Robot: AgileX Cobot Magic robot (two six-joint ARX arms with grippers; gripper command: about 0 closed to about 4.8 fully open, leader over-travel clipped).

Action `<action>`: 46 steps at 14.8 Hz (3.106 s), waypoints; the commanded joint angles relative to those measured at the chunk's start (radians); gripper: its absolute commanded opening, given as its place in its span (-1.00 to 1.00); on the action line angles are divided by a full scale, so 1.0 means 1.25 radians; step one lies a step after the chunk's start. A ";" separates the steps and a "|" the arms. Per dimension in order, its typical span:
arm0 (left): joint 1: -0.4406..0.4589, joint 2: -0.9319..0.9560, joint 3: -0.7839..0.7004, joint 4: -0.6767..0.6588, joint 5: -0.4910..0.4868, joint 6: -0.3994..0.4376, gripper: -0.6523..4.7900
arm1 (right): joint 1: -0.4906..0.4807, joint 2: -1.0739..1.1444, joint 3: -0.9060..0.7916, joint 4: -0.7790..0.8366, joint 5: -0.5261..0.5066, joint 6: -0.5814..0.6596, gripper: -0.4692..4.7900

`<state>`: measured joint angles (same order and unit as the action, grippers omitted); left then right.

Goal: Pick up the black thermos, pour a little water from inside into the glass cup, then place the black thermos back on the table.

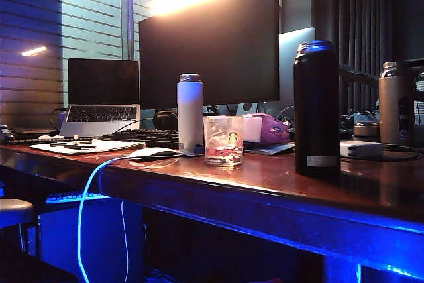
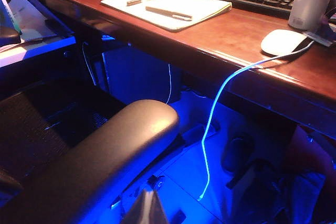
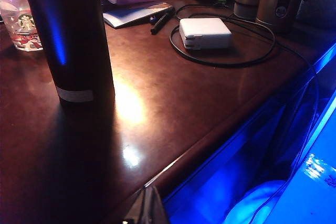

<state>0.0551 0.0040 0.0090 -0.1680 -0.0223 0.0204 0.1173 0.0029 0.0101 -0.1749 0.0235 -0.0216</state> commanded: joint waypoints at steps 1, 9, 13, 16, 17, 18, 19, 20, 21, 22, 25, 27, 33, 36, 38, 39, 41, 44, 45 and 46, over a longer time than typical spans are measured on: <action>0.000 -0.002 -0.003 -0.014 0.000 -0.005 -0.78 | 0.000 0.000 -0.003 0.003 0.000 0.020 -0.82; -0.001 -0.002 0.111 0.098 -0.002 -0.136 -0.78 | 0.001 0.000 0.046 0.090 0.002 0.138 -0.83; 0.000 0.156 0.333 0.136 -0.039 -0.034 -0.78 | 0.001 0.038 0.156 0.103 0.040 0.136 -0.83; 0.000 0.453 0.603 0.075 0.085 0.030 -0.78 | 0.002 0.160 0.221 0.108 0.040 0.114 -0.83; 0.000 0.559 0.718 0.007 0.158 0.049 -0.78 | 0.002 0.205 0.246 0.117 0.039 0.114 -0.83; -0.001 0.667 0.837 -0.075 0.252 0.078 -0.78 | 0.002 0.255 0.269 0.132 0.039 0.114 -0.83; -0.001 0.744 0.926 -0.154 0.347 0.116 -0.78 | 0.003 0.307 0.288 0.152 0.038 0.114 -0.83; -0.001 0.807 0.999 -0.238 0.435 0.144 -0.78 | 0.003 0.362 0.306 0.170 0.036 0.114 -0.83; -0.003 0.850 1.052 -0.323 0.505 0.172 -0.78 | 0.005 0.415 0.321 0.182 0.027 0.114 -0.83; -0.016 0.870 1.081 -0.387 0.532 0.197 -0.78 | 0.013 0.466 0.328 0.205 0.018 0.114 -0.82; -0.089 0.869 1.086 -0.522 0.462 0.344 -0.78 | 0.049 0.572 0.330 0.252 -0.023 0.117 -0.82; -0.116 0.869 1.087 -0.552 0.425 0.345 -0.78 | 0.053 0.583 0.328 0.252 -0.049 0.121 -0.82; -0.115 0.912 1.087 -0.458 0.397 0.294 -0.78 | 0.053 0.661 0.329 0.319 -0.110 0.156 -0.82; -0.114 0.921 1.087 -0.446 0.395 0.292 -0.78 | 0.052 0.701 0.328 0.353 -0.107 0.162 -0.57; -0.114 0.921 1.087 -0.436 0.395 0.292 -0.78 | 0.053 0.737 0.327 0.389 -0.113 0.173 1.00; -0.114 0.921 1.087 -0.439 0.395 0.292 -0.78 | 0.054 0.755 0.327 0.416 -0.128 0.173 1.00; -0.114 0.921 1.087 -0.439 0.395 0.292 -0.78 | 0.075 0.808 0.327 0.500 -0.118 0.150 1.00; -0.114 0.922 1.087 -0.439 0.395 0.292 -0.78 | 0.169 0.925 0.323 0.669 -0.038 0.094 1.00; -0.114 0.921 1.087 -0.439 0.395 0.292 -0.78 | 0.190 0.963 0.323 0.705 -0.008 0.095 1.00; -0.114 0.921 1.087 -0.439 0.395 0.292 -0.78 | 0.199 0.988 0.323 0.719 0.025 0.095 1.00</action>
<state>-0.0879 1.1599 1.3624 -0.7292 0.4690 0.3882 0.3614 1.2289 0.4110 0.6830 0.0093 0.1001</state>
